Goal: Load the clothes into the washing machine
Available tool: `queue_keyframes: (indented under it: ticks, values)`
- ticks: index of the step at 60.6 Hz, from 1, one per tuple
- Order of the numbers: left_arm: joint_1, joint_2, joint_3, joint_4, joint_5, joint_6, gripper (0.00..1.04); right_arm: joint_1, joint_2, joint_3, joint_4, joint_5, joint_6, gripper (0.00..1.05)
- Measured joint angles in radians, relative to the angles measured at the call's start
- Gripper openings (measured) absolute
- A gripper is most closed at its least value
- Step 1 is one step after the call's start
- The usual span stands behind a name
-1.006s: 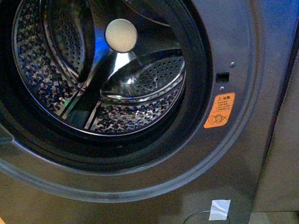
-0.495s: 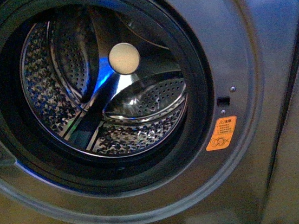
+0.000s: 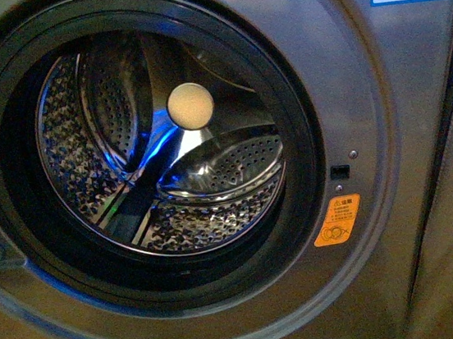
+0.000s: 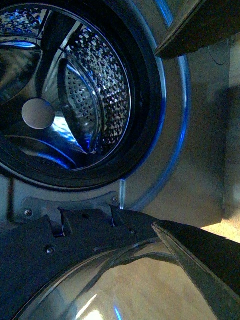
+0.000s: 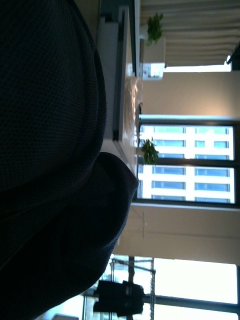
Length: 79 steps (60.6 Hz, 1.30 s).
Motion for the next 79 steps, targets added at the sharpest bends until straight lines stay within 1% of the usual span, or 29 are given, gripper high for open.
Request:
queue_keyframes:
  ticks: [1, 4, 6, 10, 14, 16, 17, 19, 23, 29, 30, 32, 40, 44, 48, 79]
  values:
    - [0.000, 0.000, 0.000, 0.000, 0.000, 0.000, 0.98, 0.020, -0.002, 0.000, -0.006, 0.009, -0.006, 0.07]
    - [0.000, 0.000, 0.000, 0.000, 0.000, 0.000, 0.98, 0.142, -0.008, -0.002, -0.034, 0.063, -0.044, 0.07]
    - [0.000, 0.000, 0.000, 0.000, 0.000, 0.000, 0.98, 0.193, -0.009, -0.002, -0.042, 0.086, -0.061, 0.07]
    - [0.000, 0.000, 0.000, 0.000, 0.000, 0.000, 0.98, 0.366, -0.007, -0.002, -0.068, 0.166, -0.124, 0.07]
    - [0.000, 0.000, 0.000, 0.000, 0.000, 0.000, 0.98, 0.472, 0.000, 0.000, -0.082, 0.212, -0.161, 0.07]
    - [0.000, 0.000, 0.000, 0.000, 0.000, 0.000, 0.98, 0.551, 0.013, 0.013, -0.096, 0.247, -0.189, 0.07]
    - [0.000, 0.000, 0.000, 0.000, 0.000, 0.000, 0.98, 0.568, 0.016, 0.017, -0.099, 0.255, -0.194, 0.07]
    - [0.000, 0.000, 0.000, 0.000, 0.000, 0.000, 0.98, 0.631, 0.034, 0.038, -0.112, 0.285, -0.214, 0.07]
    - [0.000, 0.000, 0.000, 0.000, 0.000, 0.000, 0.98, 0.729, 0.067, 0.075, -0.138, 0.327, -0.241, 0.07]
    - [0.000, 0.000, 0.000, 0.000, 0.000, 0.000, 0.98, 0.847, 0.107, 0.109, -0.158, 0.376, -0.267, 0.07]
    - [0.000, 0.000, 0.000, 0.000, 0.000, 0.000, 0.98, 0.852, 0.109, 0.111, -0.159, 0.378, -0.269, 0.07]
    - [0.000, 0.000, 0.000, 0.000, 0.000, 0.000, 0.98, 0.898, 0.124, 0.119, -0.167, 0.393, -0.277, 0.07]
    - [0.000, 0.000, 0.000, 0.000, 0.000, 0.000, 0.98, 1.020, 0.163, 0.133, -0.170, 0.423, -0.293, 0.07]
    - [0.000, 0.000, 0.000, 0.000, 0.000, 0.000, 0.98, 1.038, 0.170, 0.133, -0.170, 0.386, -0.288, 0.07]
    - [0.000, 0.000, 0.000, 0.000, 0.000, 0.000, 0.98, 1.033, 0.169, 0.128, -0.164, 0.356, -0.278, 0.07]
    - [0.000, 0.000, 0.000, 0.000, 0.000, 0.000, 0.98, 1.021, 0.169, 0.125, -0.161, 0.357, -0.270, 0.07]
